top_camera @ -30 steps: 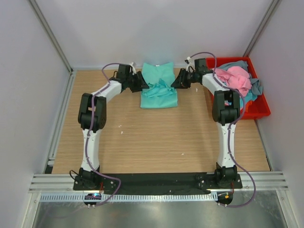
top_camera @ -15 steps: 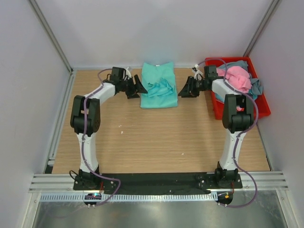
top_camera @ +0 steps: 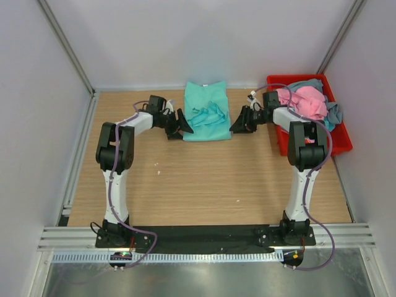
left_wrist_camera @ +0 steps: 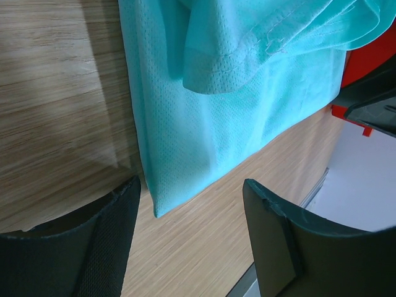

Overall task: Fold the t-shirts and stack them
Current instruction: Fold the tshirt

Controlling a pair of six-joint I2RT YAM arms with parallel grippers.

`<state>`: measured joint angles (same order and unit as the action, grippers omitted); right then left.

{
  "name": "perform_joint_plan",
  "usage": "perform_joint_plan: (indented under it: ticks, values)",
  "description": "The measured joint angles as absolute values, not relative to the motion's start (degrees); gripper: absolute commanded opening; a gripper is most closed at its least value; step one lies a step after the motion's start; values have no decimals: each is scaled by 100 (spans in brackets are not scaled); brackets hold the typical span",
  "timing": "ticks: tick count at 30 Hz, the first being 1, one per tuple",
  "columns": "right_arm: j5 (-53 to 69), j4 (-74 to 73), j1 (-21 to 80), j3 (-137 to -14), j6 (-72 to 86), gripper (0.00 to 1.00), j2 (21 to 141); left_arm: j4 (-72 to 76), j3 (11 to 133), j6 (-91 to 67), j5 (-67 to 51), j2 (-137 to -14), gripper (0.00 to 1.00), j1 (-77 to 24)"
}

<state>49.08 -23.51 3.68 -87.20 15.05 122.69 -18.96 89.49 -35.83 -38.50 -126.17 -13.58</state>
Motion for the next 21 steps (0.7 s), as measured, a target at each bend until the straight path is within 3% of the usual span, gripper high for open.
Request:
perform_joint_plan:
  ticks: [14,18,21]
  values:
    - [5190,-1686,401,-8733,1717,37,12803,-1898,8956,-3581,-3889,-12643,67,-1358]
    - [5339,-1562,429,-8718,1780,8,12967,-1892,8956,-3579,-3907,-12650,66,-1358]
    - [5481,-1422,438,-8663,1839,1,12975,-1890,8956,-3579,-3911,-12650,66,-1358]
